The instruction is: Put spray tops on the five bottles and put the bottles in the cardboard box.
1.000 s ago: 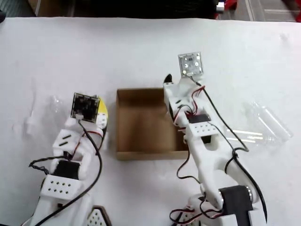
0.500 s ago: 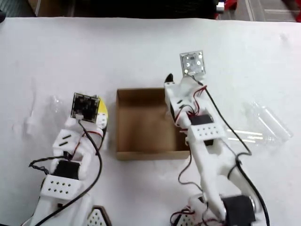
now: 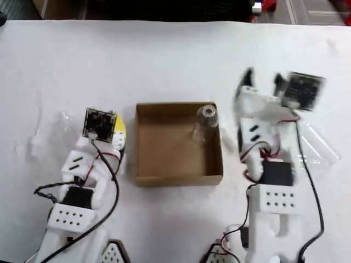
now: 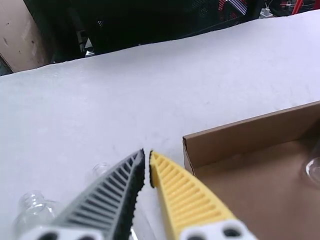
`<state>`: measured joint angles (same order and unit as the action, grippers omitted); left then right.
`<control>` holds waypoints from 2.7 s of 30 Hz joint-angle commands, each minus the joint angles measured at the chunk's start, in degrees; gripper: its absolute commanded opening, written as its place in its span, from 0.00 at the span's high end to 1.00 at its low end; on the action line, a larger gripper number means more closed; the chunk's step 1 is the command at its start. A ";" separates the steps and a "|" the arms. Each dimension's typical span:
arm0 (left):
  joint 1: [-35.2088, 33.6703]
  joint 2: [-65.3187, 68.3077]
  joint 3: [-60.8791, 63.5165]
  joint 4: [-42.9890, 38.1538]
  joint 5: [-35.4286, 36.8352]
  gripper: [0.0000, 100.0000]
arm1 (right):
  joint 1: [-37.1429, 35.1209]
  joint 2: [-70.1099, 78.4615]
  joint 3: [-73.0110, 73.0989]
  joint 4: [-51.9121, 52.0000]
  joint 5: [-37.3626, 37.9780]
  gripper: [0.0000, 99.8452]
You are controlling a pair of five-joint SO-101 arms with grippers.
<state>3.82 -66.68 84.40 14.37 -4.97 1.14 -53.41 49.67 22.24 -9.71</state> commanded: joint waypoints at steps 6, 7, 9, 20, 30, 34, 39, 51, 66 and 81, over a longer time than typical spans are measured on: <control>1.10 -1.10 -0.44 -1.58 -0.44 0.98 | 0.31 -0.75 -3.16 6.64 14.15 0.79; 1.10 -1.10 -0.44 -1.58 -0.35 0.98 | 2.07 -1.27 -3.87 9.01 15.30 0.79; 1.10 -1.19 -0.44 -1.58 -0.35 0.98 | 5.85 -2.24 -5.71 14.02 15.82 0.79; 1.01 -1.19 -0.44 -1.49 -0.44 0.98 | 13.76 -2.95 -11.78 33.98 31.91 0.79; 0.66 -1.10 -0.44 -1.49 -0.44 0.98 | 13.41 3.56 -10.20 37.32 42.64 0.79; 0.66 -1.10 -0.44 -1.49 -0.44 0.98 | 10.33 19.12 -10.46 35.91 51.60 0.79; 0.75 -1.10 -0.44 -1.49 -0.44 0.98 | 6.99 33.89 -17.05 36.35 55.03 0.79; 1.01 -1.10 0.09 -1.93 -0.53 0.98 | 2.07 54.64 -27.25 35.91 54.51 0.80; 1.01 -1.10 0.09 -1.93 -0.53 0.97 | -1.19 54.37 -32.09 41.54 52.13 0.80; 1.10 -1.19 0.09 -1.93 -0.53 0.97 | -2.07 60.09 -29.63 38.99 52.13 0.83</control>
<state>4.09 -66.68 85.45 14.37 -4.97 -0.88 6.73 20.66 62.51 42.95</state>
